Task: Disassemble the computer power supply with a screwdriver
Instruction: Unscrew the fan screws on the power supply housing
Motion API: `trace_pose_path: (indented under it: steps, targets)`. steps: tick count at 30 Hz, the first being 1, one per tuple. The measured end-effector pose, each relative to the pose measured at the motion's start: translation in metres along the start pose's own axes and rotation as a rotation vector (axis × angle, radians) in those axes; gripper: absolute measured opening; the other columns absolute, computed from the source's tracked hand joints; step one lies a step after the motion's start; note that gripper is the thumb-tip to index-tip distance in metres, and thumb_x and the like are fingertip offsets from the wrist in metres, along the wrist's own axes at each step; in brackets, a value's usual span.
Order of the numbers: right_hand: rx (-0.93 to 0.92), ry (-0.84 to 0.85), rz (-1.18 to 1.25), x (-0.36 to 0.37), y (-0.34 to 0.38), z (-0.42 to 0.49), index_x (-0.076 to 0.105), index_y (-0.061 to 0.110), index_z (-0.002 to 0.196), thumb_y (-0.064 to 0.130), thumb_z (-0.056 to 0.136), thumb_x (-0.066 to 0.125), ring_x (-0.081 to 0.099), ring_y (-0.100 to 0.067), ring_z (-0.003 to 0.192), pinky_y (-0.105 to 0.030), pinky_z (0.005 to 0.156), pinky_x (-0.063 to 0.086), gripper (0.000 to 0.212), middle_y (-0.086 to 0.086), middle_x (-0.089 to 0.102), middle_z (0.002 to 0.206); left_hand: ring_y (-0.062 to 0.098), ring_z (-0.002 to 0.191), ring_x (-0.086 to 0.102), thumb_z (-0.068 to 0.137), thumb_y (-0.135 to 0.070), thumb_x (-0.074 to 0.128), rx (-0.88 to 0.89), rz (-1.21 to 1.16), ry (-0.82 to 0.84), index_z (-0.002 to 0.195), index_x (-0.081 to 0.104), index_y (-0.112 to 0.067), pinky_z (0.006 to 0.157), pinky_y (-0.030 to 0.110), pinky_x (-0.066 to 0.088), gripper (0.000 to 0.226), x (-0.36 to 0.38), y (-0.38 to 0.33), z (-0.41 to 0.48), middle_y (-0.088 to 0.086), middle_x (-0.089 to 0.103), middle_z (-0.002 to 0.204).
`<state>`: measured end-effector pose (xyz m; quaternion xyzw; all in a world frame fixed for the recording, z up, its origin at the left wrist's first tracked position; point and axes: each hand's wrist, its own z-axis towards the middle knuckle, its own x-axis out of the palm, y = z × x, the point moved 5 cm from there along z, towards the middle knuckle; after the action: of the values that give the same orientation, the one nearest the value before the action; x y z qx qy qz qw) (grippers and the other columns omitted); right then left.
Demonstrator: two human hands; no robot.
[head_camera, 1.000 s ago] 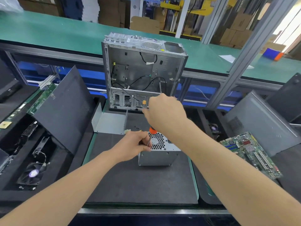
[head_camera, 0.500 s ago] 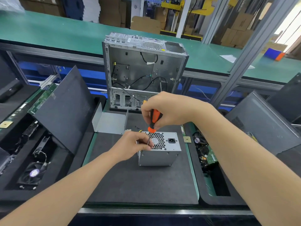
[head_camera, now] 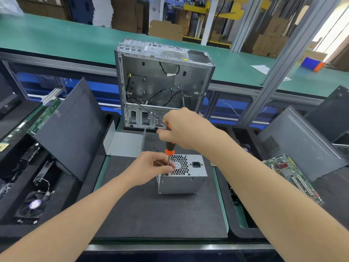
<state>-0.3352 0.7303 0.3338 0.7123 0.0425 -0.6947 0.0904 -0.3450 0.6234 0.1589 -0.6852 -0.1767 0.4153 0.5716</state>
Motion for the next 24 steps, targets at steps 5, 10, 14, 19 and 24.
trace_pose_path:
  steps: [5, 10, 14, 19, 24]
  targets:
    - [-0.261, 0.173, 0.087, -0.009, 0.005, -0.004, 0.055, 0.024, 0.086, 0.03, 0.089, 0.069, 0.05, -0.015, 0.065, -0.029, 0.054, 0.035, 0.016, 0.009, 0.057, 0.074, 0.023, 0.094, 0.076, 0.085, -0.048, 0.077, 0.033, -0.067, -0.029, 0.098, 0.08, -0.036, 0.095, 0.038, 0.059, 0.017, -0.006, -0.012, 0.001, -0.007, 0.081, 0.098]
    - [-0.338, 0.314, 0.072, -0.013, 0.001, -0.001, 0.063, 0.033, 0.089, 0.022, 0.078, 0.078, 0.059, -0.011, 0.084, -0.033, 0.066, 0.05, 0.022, 0.015, 0.059, 0.088, 0.021, 0.104, 0.076, 0.086, -0.043, 0.081, 0.103, -0.246, -0.053, 0.108, 0.077, -0.034, 0.093, 0.03, 0.059, 0.024, -0.013, -0.031, 0.001, 0.0, 0.081, 0.104]
    - [-0.31, 0.366, 0.085, -0.013, -0.003, -0.002, 0.066, 0.031, 0.091, 0.019, 0.078, 0.073, 0.064, -0.01, 0.086, -0.035, 0.071, 0.055, 0.019, 0.014, 0.069, 0.087, 0.018, 0.102, 0.077, 0.095, -0.033, 0.076, 0.146, -0.288, -0.061, 0.114, 0.075, -0.024, 0.084, 0.017, 0.055, 0.022, -0.016, -0.042, 0.0, 0.002, 0.081, 0.104]
    - [-0.081, -0.036, -0.18, -0.012, -0.002, -0.004, 0.054, 0.018, 0.078, 0.065, 0.091, 0.056, 0.051, -0.022, 0.062, -0.034, 0.056, 0.041, 0.049, 0.005, 0.048, 0.07, 0.016, 0.103, 0.076, 0.095, -0.032, 0.076, 0.127, -0.281, -0.065, 0.108, 0.078, -0.031, 0.088, 0.02, 0.057, 0.014, -0.013, -0.045, 0.001, -0.001, 0.081, 0.104]
    - [0.114, -0.098, -0.239, 0.002, 0.004, -0.004, 0.044, 0.016, 0.086, 0.045, 0.101, 0.053, 0.046, -0.027, 0.067, -0.036, 0.062, 0.04, 0.034, -0.001, 0.034, 0.07, 0.024, 0.105, 0.075, 0.091, -0.047, 0.075, 0.14, -0.253, -0.043, 0.112, 0.075, -0.024, 0.098, 0.043, 0.059, 0.03, -0.011, -0.044, 0.001, 0.004, 0.079, 0.108]
